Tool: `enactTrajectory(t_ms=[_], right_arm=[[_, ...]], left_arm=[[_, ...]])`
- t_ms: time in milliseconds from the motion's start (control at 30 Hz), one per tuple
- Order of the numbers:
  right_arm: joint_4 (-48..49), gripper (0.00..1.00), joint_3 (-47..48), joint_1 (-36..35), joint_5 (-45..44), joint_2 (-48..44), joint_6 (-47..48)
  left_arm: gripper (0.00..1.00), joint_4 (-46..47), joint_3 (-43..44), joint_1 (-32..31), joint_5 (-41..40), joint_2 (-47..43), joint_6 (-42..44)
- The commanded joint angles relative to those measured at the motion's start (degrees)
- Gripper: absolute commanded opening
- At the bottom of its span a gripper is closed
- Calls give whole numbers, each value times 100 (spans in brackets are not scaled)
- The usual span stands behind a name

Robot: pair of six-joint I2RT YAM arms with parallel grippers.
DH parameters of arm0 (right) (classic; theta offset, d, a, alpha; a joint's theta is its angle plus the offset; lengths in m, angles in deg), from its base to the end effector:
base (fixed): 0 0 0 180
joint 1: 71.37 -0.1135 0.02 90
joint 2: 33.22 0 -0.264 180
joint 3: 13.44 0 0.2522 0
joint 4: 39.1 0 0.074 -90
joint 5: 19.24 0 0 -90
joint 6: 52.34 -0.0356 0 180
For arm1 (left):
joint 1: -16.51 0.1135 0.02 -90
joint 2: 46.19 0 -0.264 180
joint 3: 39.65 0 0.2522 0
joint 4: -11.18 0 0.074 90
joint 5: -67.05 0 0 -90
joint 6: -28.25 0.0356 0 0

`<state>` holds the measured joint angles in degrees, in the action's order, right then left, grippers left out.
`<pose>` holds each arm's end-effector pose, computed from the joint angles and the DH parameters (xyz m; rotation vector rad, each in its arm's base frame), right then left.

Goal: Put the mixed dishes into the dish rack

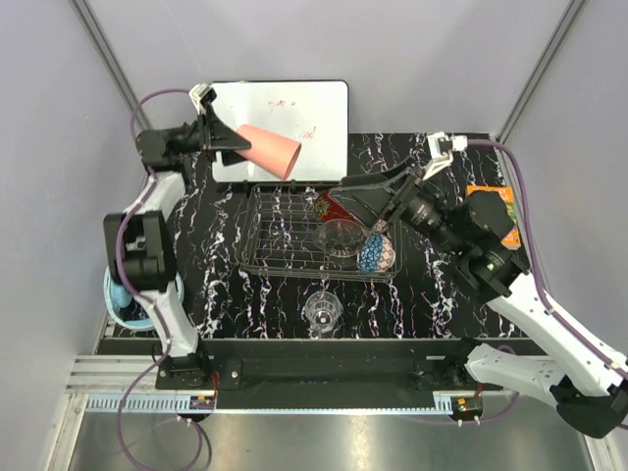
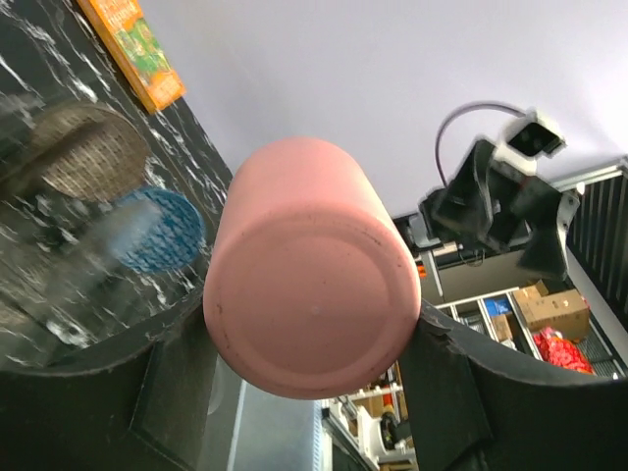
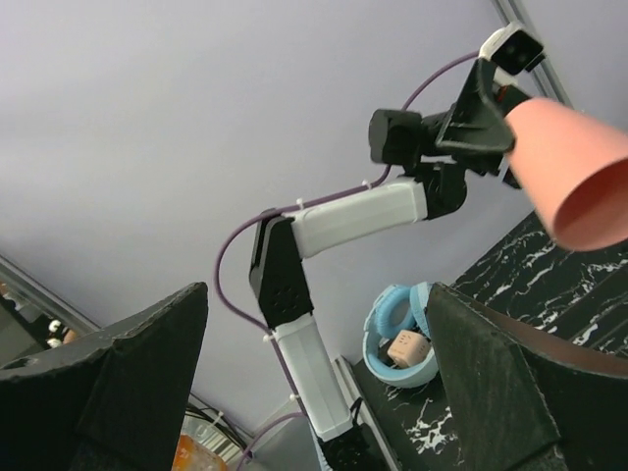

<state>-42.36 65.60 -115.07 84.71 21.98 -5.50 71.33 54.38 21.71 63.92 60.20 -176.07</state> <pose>0.1398 0.1455 0.4704 -0.2431 1.3396 1.4497 0.3935 0.0001 0.3690 0.2728 1.9263 -1.9534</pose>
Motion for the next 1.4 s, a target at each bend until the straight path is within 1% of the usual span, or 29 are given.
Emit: enactTrajectory(t_ms=[0, 167, 200, 233, 267, 300, 333, 367, 433, 467, 500, 567, 600, 667, 700, 767, 800, 867, 933, 967, 1000, 1067, 1100, 1133, 1167, 1200, 1233, 1300, 1367], right_arm=[[-268, 100, 327, -7, -139, 377, 299], [-303, 100, 626, -7, -139, 702, 396], [-303, 100, 688, -7, -139, 755, 439], [-312, 100, 819, -7, -130, 825, 466], [-329, 100, 881, -7, -113, 965, 501], [-338, 100, 960, -7, -43, 1036, 553], [-356, 100, 1109, -7, -16, 1106, 571], [-373, 100, 1154, -15, -7, 1194, 580], [-408, 100, 1259, -7, -7, 1274, 633], [-426, 100, 1294, -7, -16, 1326, 677], [-444, 100, 1329, -7, -16, 1353, 694], [-505, 100, 1479, -7, 2, 1484, 721], [-549, 99, 1531, -7, 19, 1528, 756], [-576, 100, 1637, -7, 19, 1651, 765], [-576, 100, 1646, -7, 2, 1695, 765], [-584, 100, 1646, -7, -24, 1801, 765], [-584, 100, 1655, -7, -16, 1836, 756], [-576, 100, 1690, -7, 2, 1976, 721], [-576, 100, 1760, -7, 63, 2065, 704], [-576, 100, 1769, -7, 72, 2135, 677], [-558, 100, 1787, -7, 90, 2153, 660], [-532, 100, 1796, -15, 116, 2206, 624], [-532, 100, 1813, -15, 116, 2223, 624], [-532, 100, 1805, -7, 107, 2197, 607], [-532, 100, 1804, -15, 81, 2188, 607], [-532, 100, 1778, -15, 81, 2162, 598], [-558, 100, 1752, -15, 64, 2092, 598], [-567, 100, 1638, -15, -33, 2004, 615], [-567, 100, 1568, -15, -95, 1907, 677]], left_arm=[[0, 2145, 1461, -9, 1016, 1198, -951], [0, 2145, 2368, -255, 1034, 2122, -942], [0, 2145, 2806, -308, 1034, 2227, -943], [0, 2145, 3036, -430, 1034, 2402, -925], [0, 2154, 3552, -475, 1025, 2500, -838], [0, 2145, 3827, -493, 1025, 2588, -585], [0, 2145, 4178, -493, 1016, 2911, -565], [0, 2128, 5138, -493, 1025, 3157, -626], [0, 2093, 6198, -432, 1034, 3981, -671], [0, 1840, 6490, -423, 1034, 4117, -479], [0, 1716, 6466, -414, 1025, 4188, 36], [0, 1531, 6379, -387, 1016, 4258, 462], [0, 1243, 6431, -396, 1007, 4285, 994], [0, 793, 6579, -361, 1016, 4259, 1481], [0, 444, 6615, -317, 1007, 4206, 2231], [0, -215, 6738, -168, 999, 4179, 2790], [0, -332, 6765, -115, 981, 4179, 3193], [0, -604, 6826, -18, 964, 4223, 3564], [0, -929, 6862, 34, 727, 4224, 3925], [0, -1235, 6601, 35, 613, 4171, 4083], [0, -1517, 6407, 26, 307, 3997, 4798], [0, -3496, 6194, -18, -185, 3907, 5837], [0, -5220, 6446, -79, -919, 3864, 8226], [0, -7265, 6736, -175, -1570, 3759, 9860], [0, -8982, 6356, -324, -2142, 3531, 10964], [0, -9060, 5786, -613, -2957, 2946, 12106], [0, -9122, 4980, -738, -3261, 2723, 12422], [0, -9166, 4561, -940, -3946, 2371, 12854], [0, -9131, 4305, -967, -4247, 2255, 12743]])
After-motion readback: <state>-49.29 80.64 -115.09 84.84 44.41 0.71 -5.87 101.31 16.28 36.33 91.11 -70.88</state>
